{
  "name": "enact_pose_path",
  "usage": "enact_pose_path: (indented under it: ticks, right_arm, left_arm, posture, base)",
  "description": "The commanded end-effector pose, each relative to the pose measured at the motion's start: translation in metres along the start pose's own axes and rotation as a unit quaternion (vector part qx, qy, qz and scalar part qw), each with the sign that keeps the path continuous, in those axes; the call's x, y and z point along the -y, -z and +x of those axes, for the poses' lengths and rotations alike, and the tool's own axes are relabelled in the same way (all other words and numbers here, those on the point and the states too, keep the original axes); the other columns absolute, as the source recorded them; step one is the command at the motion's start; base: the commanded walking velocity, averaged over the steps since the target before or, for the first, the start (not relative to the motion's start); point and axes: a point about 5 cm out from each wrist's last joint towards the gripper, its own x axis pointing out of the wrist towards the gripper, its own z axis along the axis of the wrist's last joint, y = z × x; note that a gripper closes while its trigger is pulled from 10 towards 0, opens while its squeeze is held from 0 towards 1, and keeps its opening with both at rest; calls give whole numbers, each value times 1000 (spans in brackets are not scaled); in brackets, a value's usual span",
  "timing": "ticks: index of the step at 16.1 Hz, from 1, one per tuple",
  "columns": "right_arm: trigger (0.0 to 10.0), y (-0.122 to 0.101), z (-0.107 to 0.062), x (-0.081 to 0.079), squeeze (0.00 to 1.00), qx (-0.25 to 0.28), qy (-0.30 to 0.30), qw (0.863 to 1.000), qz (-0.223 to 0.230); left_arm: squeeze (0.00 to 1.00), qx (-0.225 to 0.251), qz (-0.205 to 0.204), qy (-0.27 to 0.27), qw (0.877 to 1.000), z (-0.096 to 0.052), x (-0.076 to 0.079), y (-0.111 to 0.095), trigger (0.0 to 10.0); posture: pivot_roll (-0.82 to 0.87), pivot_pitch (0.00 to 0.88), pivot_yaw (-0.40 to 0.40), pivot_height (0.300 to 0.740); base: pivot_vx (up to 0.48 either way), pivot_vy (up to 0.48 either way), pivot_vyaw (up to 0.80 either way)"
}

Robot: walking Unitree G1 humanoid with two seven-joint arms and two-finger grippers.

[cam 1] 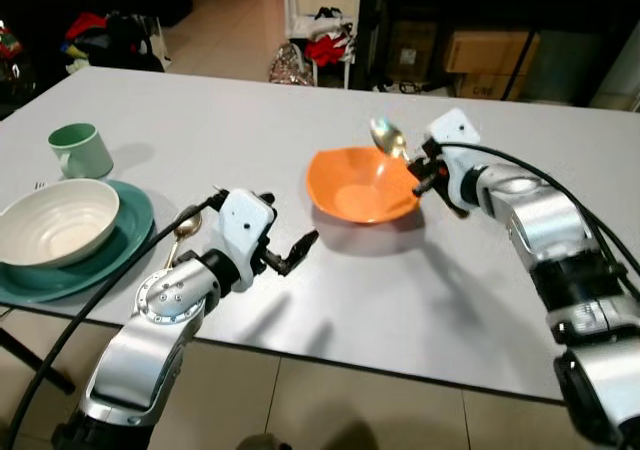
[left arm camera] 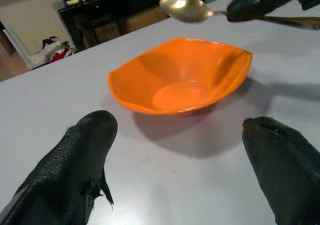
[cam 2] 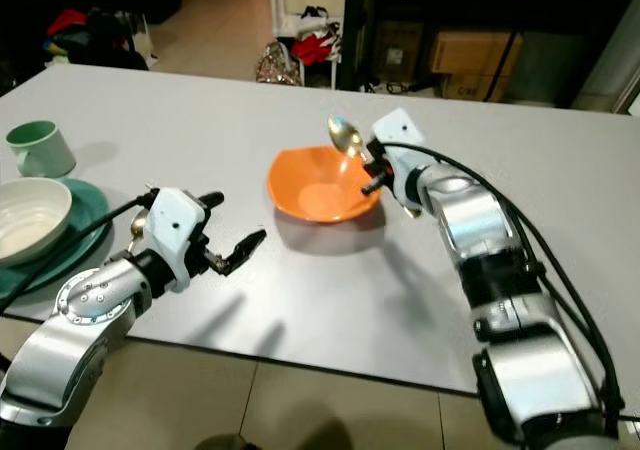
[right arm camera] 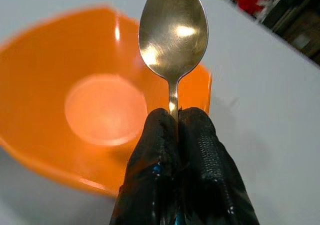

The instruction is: Setting the table

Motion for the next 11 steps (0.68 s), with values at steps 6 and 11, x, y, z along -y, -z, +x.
enact_pose_path:
  ticks: [6,11]
  right_arm:
    - [10000,-17,22,-1,0,-22,-48,998,-18]
    - [10000,-22,31,-10,0,-37,-62,997,-35]
  left_arm:
    - [0,-9,7,32,999,-1,1,-7,10000]
    - [0,-21,14,50,998,-1,4,-6,10000]
  posture:
    - [106,0,43,740]
    - [111,0,43,740]
  base:
    - [0,0,0]
    - [0,0,0]
